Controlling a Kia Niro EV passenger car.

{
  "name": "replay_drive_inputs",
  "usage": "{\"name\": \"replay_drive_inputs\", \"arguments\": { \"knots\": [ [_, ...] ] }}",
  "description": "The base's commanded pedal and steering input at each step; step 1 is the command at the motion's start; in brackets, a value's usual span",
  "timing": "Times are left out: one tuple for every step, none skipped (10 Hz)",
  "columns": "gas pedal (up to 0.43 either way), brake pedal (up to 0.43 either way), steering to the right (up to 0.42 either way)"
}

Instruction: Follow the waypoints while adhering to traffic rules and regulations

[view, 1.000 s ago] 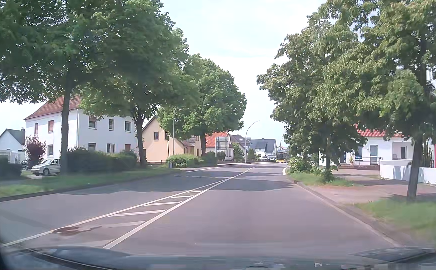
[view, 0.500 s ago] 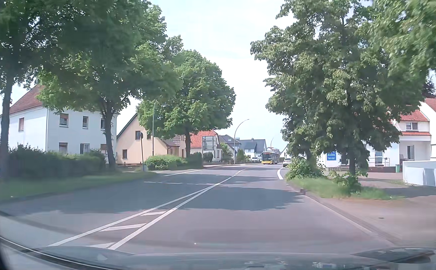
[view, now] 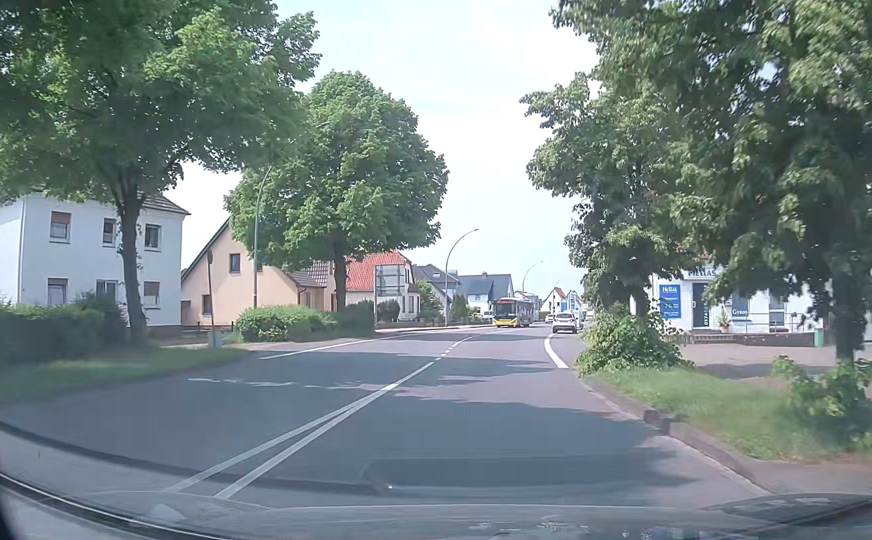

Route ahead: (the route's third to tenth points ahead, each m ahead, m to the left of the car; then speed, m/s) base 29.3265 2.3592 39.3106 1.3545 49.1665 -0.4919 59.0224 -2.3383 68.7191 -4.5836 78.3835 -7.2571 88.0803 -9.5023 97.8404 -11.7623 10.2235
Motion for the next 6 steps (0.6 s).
{"name": "replay_drive_inputs", "arguments": {
  "knots": [
    [0.260, 0.000, 0.009],
    [0.260, 0.000, 0.011],
    [0.260, 0.000, 0.017],
    [0.260, 0.000, 0.017],
    [0.260, 0.000, 0.017],
    [0.260, 0.000, 0.016]
  ]
}}
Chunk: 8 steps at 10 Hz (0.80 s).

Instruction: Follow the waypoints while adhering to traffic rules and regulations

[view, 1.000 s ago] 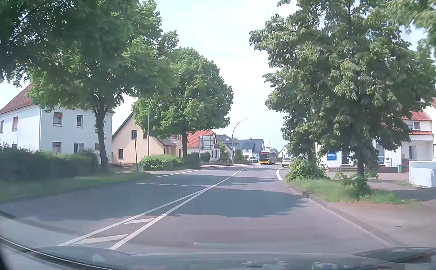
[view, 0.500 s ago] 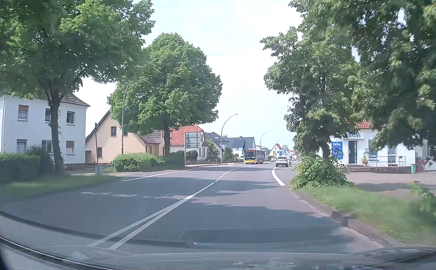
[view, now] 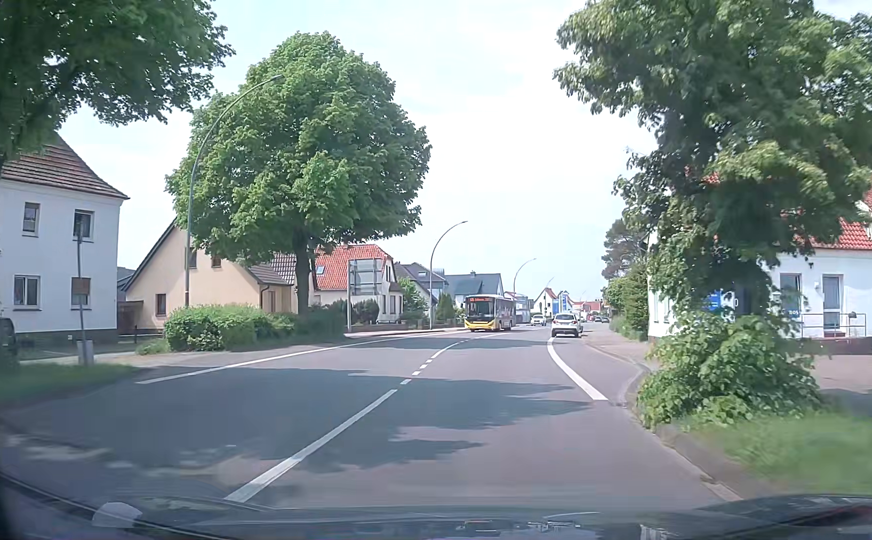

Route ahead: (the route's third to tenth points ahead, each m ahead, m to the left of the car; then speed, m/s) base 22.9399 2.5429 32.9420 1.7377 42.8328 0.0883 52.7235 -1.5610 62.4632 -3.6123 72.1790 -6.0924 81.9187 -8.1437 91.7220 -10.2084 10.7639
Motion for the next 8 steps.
{"name": "replay_drive_inputs", "arguments": {
  "knots": [
    [0.260, 0.000, 0.013],
    [0.260, 0.000, 0.011],
    [0.260, 0.000, 0.010],
    [0.260, 0.000, 0.009],
    [0.260, 0.000, 0.009],
    [0.260, 0.000, 0.009],
    [0.260, 0.000, 0.010],
    [0.260, 0.000, 0.013]
  ]
}}
